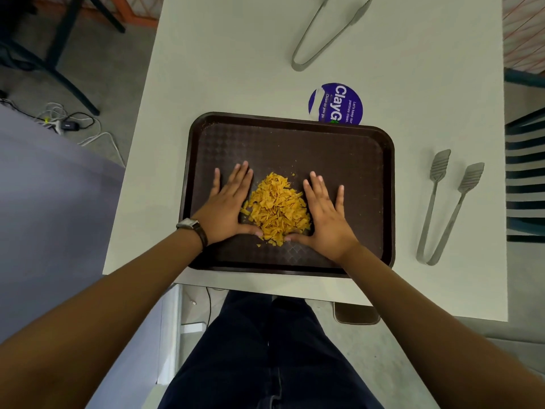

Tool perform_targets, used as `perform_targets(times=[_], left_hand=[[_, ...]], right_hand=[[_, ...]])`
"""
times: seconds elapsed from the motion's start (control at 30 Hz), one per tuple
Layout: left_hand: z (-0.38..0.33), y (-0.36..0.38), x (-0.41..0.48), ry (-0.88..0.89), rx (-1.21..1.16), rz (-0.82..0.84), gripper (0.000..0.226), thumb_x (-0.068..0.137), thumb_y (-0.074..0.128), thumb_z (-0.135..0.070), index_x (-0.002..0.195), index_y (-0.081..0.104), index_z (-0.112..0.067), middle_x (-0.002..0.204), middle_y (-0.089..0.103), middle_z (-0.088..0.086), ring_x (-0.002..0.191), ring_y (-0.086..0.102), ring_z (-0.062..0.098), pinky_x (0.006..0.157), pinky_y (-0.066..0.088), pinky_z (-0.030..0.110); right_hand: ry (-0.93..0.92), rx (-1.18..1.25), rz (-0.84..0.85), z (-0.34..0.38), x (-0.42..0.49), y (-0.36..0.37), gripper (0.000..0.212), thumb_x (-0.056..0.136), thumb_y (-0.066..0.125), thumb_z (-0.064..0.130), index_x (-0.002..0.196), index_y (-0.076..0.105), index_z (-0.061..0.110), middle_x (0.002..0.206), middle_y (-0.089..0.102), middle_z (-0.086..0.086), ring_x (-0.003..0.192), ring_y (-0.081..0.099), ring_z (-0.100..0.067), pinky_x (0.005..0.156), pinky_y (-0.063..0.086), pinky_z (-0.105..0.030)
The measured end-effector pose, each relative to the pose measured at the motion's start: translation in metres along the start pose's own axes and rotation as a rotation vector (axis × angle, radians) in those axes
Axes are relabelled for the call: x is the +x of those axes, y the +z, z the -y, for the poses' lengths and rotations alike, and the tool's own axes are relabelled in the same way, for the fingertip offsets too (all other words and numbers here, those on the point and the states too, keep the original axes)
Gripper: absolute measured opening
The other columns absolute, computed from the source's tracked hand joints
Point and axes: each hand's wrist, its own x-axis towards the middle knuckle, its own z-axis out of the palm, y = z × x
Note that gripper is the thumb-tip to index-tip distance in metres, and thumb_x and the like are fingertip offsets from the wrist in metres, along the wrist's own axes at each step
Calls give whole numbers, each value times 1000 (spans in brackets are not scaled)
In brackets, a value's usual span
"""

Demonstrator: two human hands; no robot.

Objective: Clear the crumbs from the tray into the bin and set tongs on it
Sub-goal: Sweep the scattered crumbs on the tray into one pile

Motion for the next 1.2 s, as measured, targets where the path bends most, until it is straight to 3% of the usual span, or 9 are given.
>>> perform_targets(times=[0.2, 0.3, 0.5, 0.63, 0.8, 0.9, 1.07, 1.13, 1.2], left_hand=[[-12, 18, -15, 9, 16, 28, 138, 47, 37, -93, 143, -21, -13, 150, -28, 7, 139, -29, 16, 107, -31, 43], [-16, 21, -10, -28, 1, 0, 130, 55, 33, -90, 143, -20, -10, 153, -23, 10, 141, -23, 19, 107, -32, 41], [-24, 16, -5, 20, -139, -59, 127, 60, 50, -76, 143, -18, -9, 151, -26, 4, 141, -24, 18, 113, -19, 38], [-34, 20, -6, -85, -333, -213, 94, 81, 31, -68, 147, -6, -13, 156, -13, 4, 143, -15, 13, 114, -15, 30], [-59, 27, 20, -191, -507, -396, 60, 95, 24, -39, 147, 13, -13, 157, 8, 6, 145, 1, 15, 111, -19, 14], [-65, 38, 34, -172, -516, -388, 53, 97, 24, -32, 145, 21, -12, 155, 19, 7, 145, 9, 19, 113, -16, 18], [-70, 38, 38, -204, -765, -480, 52, 92, 28, -35, 135, 44, -9, 141, 45, 10, 134, 37, 21, 118, 14, 37], [-76, 33, 34, -236, -1062, -538, 36, 95, 40, -20, 130, 48, -14, 134, 50, 10, 124, 48, 14, 110, 36, 34], [-84, 25, 32, -299, -1281, -599, 33, 94, 45, -5, 123, 50, -18, 125, 52, 4, 115, 54, 8, 99, 47, 28]], right_hand=[[-6, -3, 52, 18, -10, 9, 128, 62, 59, 77, 150, -6, 12, 157, -18, -7, 144, -21, -19, 110, -25, -50], [53, 17, 15, 23, -3, 15, 118, 70, 58, 70, 149, -6, 12, 155, -20, -6, 143, -22, -20, 111, -21, -49], [134, 251, -132, 29, -10, 17, 102, 78, 53, 63, 150, 4, 10, 158, -9, -6, 146, -13, -16, 115, -17, -36], [364, 602, -308, 54, -19, 26, 77, 89, 34, 56, 149, 16, 13, 159, 8, -2, 146, -5, -10, 118, -12, -31], [448, 696, -411, 78, 0, 40, 71, 92, 28, 52, 149, 16, 12, 159, 13, -1, 146, -5, -8, 116, -16, -27], [454, 731, -449, 86, 18, 43, 69, 92, 28, 49, 148, 19, 11, 158, 16, -2, 146, -2, -9, 116, -14, -25], [465, 878, -500, 93, 34, 46, 67, 91, 30, 51, 147, 28, 13, 156, 23, 1, 146, 5, -7, 119, -10, -31], [465, 1035, -477, 96, 36, 42, 60, 93, 33, 49, 145, 33, 18, 154, 27, 6, 145, 10, -5, 121, -4, -35], [480, 1287, -497, 102, 37, 31, 46, 97, 41, 32, 140, 42, 17, 149, 39, 2, 141, 28, -10, 120, 14, -42]])
